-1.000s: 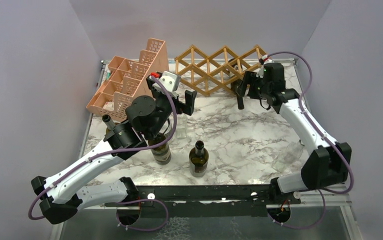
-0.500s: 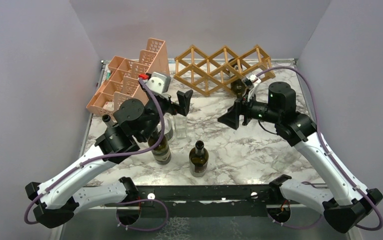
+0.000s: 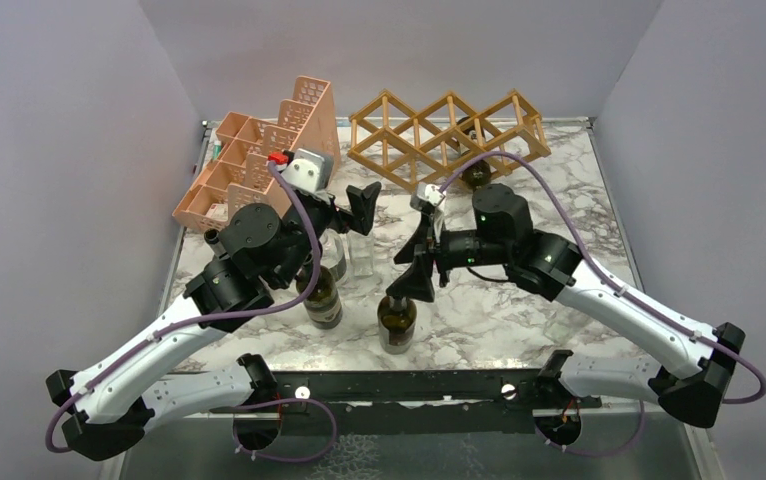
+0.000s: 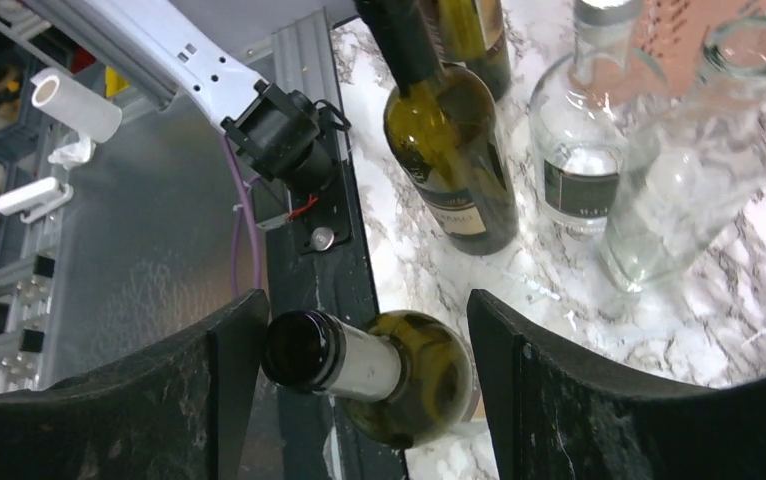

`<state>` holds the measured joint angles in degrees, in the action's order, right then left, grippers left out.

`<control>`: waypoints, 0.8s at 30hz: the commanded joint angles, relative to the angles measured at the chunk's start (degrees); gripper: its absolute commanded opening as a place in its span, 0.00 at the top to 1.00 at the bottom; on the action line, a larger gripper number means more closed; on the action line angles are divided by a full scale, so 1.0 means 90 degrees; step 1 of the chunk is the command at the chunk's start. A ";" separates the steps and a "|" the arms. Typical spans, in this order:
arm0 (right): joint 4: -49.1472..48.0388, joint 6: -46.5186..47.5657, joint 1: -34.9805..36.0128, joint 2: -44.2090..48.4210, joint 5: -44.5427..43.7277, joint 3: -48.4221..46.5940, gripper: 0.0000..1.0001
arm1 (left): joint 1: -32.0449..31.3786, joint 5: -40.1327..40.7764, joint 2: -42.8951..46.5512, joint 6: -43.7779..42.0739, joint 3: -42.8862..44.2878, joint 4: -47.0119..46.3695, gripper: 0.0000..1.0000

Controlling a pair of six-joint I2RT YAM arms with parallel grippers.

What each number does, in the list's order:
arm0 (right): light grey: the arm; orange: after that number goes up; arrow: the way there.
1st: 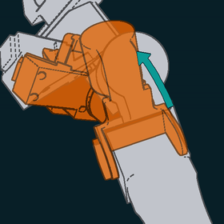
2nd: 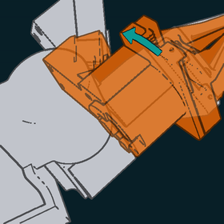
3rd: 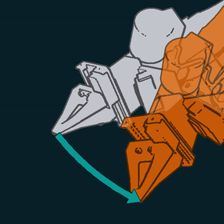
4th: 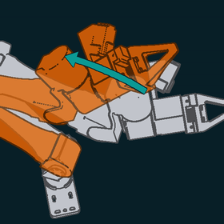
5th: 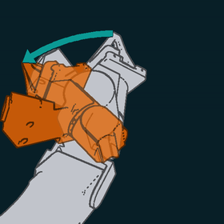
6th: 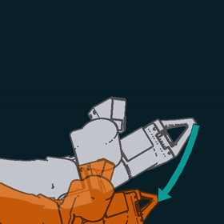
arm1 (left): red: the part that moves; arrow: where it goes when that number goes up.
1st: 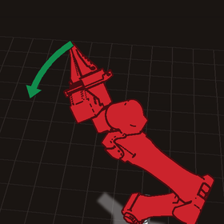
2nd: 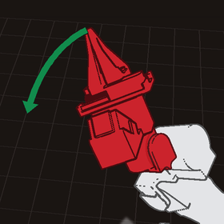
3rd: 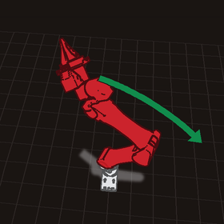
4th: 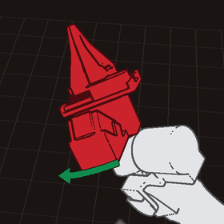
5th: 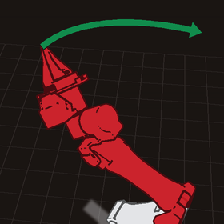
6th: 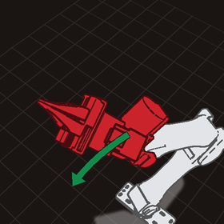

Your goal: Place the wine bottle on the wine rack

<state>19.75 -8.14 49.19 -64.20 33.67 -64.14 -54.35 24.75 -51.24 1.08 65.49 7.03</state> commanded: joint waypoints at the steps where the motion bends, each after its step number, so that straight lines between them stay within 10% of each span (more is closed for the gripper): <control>1: -0.0380 0.0601 0.0429 -0.0154 -0.0207 -0.0074 0.26 | -0.0009 0.0165 0.0155 0.0079 -0.0022 -0.0055 0.02; 24: -0.1165 0.1510 0.0496 0.0225 0.0851 0.1018 0.74 | -0.0012 -0.0372 0.0078 0.0271 -0.0130 0.0361 0.02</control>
<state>11.99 5.02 53.15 -63.64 38.65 -56.31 -54.35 24.49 -50.74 2.17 65.10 9.50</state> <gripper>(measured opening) 0.379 0.975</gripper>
